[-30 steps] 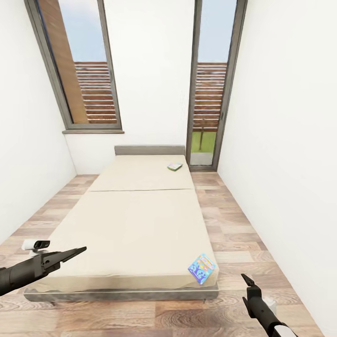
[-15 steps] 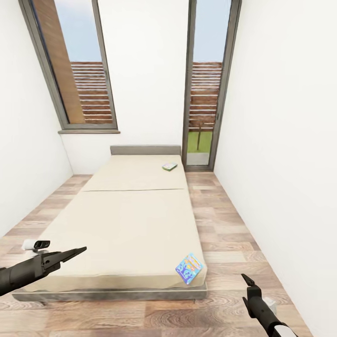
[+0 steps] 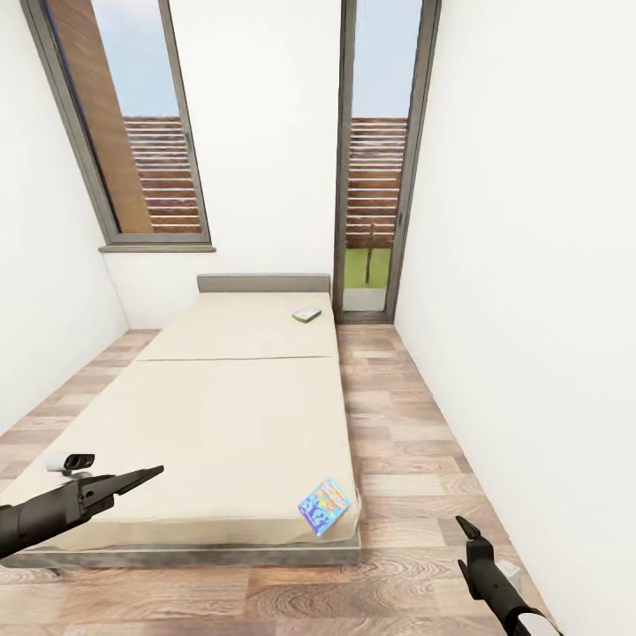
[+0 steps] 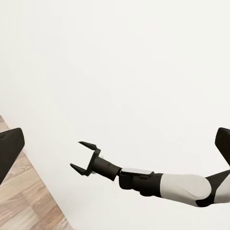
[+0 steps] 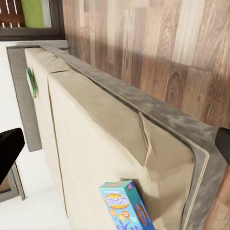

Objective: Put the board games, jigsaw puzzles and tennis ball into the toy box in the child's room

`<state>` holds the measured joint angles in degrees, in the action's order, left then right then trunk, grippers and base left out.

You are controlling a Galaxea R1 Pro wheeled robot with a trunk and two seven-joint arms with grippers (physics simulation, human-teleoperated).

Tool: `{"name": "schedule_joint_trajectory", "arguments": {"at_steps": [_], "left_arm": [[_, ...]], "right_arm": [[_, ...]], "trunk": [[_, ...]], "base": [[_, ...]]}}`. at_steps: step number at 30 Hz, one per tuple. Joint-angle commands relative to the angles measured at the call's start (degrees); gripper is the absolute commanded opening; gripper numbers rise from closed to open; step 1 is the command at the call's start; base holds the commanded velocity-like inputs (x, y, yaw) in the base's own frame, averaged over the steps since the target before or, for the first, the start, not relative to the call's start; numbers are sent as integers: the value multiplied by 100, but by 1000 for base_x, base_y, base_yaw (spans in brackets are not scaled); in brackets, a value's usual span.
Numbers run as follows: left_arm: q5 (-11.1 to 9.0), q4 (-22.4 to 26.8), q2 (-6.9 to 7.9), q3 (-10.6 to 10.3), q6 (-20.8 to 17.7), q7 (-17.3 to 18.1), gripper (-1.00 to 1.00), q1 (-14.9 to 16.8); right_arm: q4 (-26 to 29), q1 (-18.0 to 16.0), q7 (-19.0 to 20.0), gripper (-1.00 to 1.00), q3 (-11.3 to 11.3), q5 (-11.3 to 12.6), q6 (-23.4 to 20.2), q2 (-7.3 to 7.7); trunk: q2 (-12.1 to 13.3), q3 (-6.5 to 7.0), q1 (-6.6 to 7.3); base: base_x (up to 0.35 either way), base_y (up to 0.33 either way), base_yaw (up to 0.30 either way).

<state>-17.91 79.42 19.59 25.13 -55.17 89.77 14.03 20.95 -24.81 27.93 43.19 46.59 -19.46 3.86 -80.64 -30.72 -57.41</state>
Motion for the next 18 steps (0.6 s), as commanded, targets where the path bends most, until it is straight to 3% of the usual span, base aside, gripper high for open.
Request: {"name": "schedule_joint_trajectory", "arguments": {"at_steps": [1, 14, 18], "left_arm": [[7, 3, 1, 1, -61, 23, 100, 3], [8, 2, 1, 1, -75, 23, 100, 3], [14, 3, 1, 1, -80, 23, 100, 3]], "right_arm": [[-3, -5, 19, 100, 31, 39, -53, -1], [-3, -6, 335, 100, 29, 35, -49, -5], [-3, -6, 355, 100, 24, 37, -54, -2]], "trunk": [[-3, -6, 0], [-3, -6, 0], [-3, -6, 0]], "base": [[0, -247, 0], [0, -261, 0], [0, -129, 0]]}}
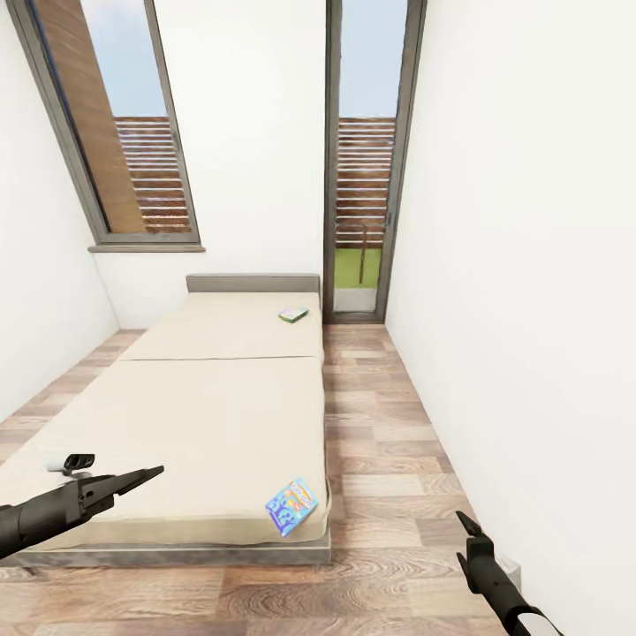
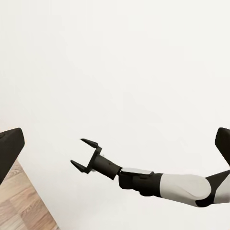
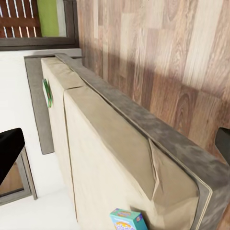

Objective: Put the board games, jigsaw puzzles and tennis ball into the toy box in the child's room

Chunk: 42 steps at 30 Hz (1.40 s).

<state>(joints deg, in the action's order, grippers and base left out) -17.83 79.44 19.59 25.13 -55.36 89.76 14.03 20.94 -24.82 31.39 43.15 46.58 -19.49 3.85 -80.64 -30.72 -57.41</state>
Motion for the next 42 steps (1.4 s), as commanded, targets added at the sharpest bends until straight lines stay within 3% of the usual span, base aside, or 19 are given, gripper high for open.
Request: {"name": "schedule_joint_trajectory", "arguments": {"at_steps": [1, 34, 37, 42], "left_arm": [[7, 1, 1, 0, -61, 24, 100, 3], [60, -99, -14, -20, -66, -66, 100, 9], [68, -162, -61, -64, -64, -201, 100, 10], [70, -491, -265, -195, -53, -1025, 100, 15]], "right_arm": [[-3, -5, 9, 100, 27, 40, -53, 0], [-3, -5, 25, 100, 26, 35, -46, -7], [-3, -5, 25, 100, 26, 35, -46, -7], [-3, -5, 25, 100, 26, 35, -46, -7]], "trunk": [[-3, -6, 0], [-3, -6, 0], [-3, -6, 0], [-3, -6, 0]], "base": [[0, -48, 0], [0, -5, 0], [0, 0, 0], [0, 0, 0]]}}
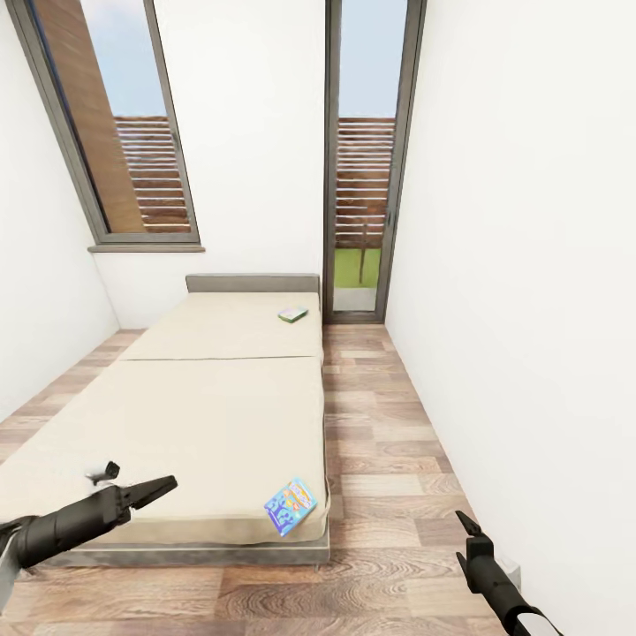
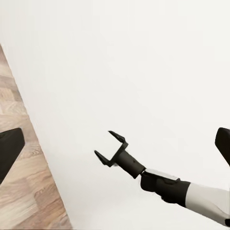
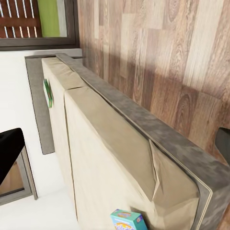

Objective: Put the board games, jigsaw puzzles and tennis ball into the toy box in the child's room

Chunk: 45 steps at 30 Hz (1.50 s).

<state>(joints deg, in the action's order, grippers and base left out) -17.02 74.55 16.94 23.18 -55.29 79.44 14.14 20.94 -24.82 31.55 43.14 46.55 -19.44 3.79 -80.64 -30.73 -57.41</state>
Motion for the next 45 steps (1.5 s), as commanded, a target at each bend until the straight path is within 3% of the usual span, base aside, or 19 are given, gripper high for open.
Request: {"name": "schedule_joint_trajectory", "arguments": {"at_steps": [1, 5, 13, 16, 19, 38, 45], "left_arm": [[-12, -92, -31, -10, -57, -150, 100, 7], [-7, -785, -226, -39, 101, -1030, 100, 122], [18, -2173, -460, -79, 1083, -1842, 100, 466], [114, -2760, -544, -291, 1641, -2224, 100, 530], [154, -2973, -579, -476, 1938, -2455, 100, 559], [188, -3177, -700, -830, 2247, -2767, 100, 581], [203, -3183, -889, -904, 2435, -3456, 100, 581]], "right_arm": [[-2, -5, 9, 100, 28, 38, -51, -1], [-2, -5, 9, 100, 28, 38, -51, -1], [-2, -5, 9, 100, 28, 38, -51, -1], [-2, -5, 9, 100, 28, 38, -51, -2], [-2, -5, 9, 100, 28, 38, -51, -1], [-2, -5, 9, 100, 28, 38, -51, -3], [-2, -5, 9, 100, 28, 38, -51, -1]], "trunk": [[-3, -6, 0], [-3, -6, 0], [-3, -6, 0], [-3, -6, 0], [-3, -6, 0], [-3, -6, 0], [-3, -6, 0]], "base": [[0, 0, 0], [0, 0, 0], [0, 0, 0], [0, 0, 0], [0, 0, 0], [0, 0, 0], [0, 0, 0]]}}
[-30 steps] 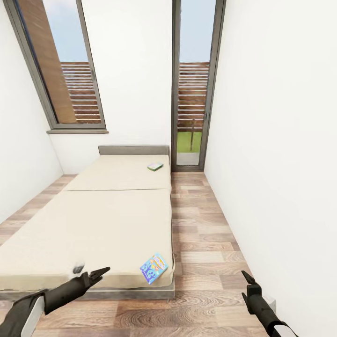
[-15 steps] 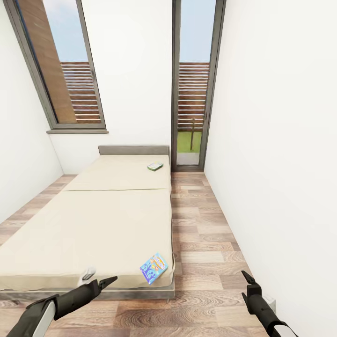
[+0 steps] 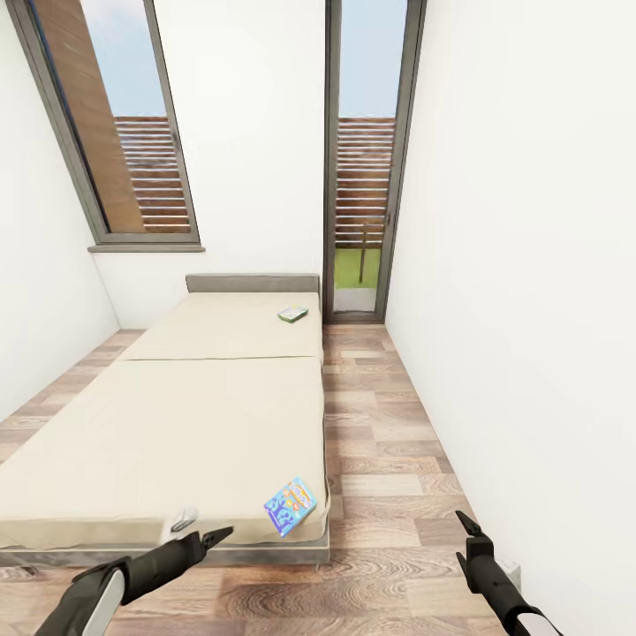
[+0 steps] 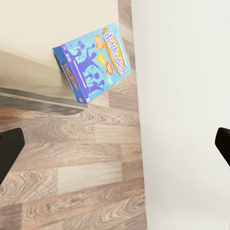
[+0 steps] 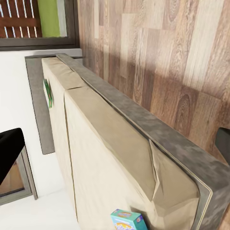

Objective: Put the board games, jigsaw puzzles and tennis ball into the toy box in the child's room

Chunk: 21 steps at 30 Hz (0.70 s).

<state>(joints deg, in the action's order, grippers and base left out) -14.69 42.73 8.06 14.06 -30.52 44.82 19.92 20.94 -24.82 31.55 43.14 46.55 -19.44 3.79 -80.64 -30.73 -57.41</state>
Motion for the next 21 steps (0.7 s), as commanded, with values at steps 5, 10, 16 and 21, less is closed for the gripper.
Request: {"name": "schedule_joint_trajectory", "arguments": {"at_steps": [5, 10, 16, 21], "left_arm": [[-26, -56, -143, -219, 83, -389, 100, 3], [-30, -283, -188, -468, 154, -510, 100, 3], [-35, -448, -203, -541, 192, -545, 100, 3], [-79, -491, -186, -540, 186, -511, 100, 3]], "right_arm": [[-2, -5, 9, 100, 28, 38, -51, -1], [-2, -5, 9, 100, 28, 38, -51, -2], [-2, -5, 9, 100, 28, 38, -51, -1], [-2, -5, 9, 100, 28, 38, -51, -7]], "trunk": [[-3, -6, 0], [-123, -59, -66], [-364, -167, -197], [-565, -257, -307]], "base": [[0, 0, 0], [0, 0, 0], [0, 0, 0], [0, 0, 0]]}}
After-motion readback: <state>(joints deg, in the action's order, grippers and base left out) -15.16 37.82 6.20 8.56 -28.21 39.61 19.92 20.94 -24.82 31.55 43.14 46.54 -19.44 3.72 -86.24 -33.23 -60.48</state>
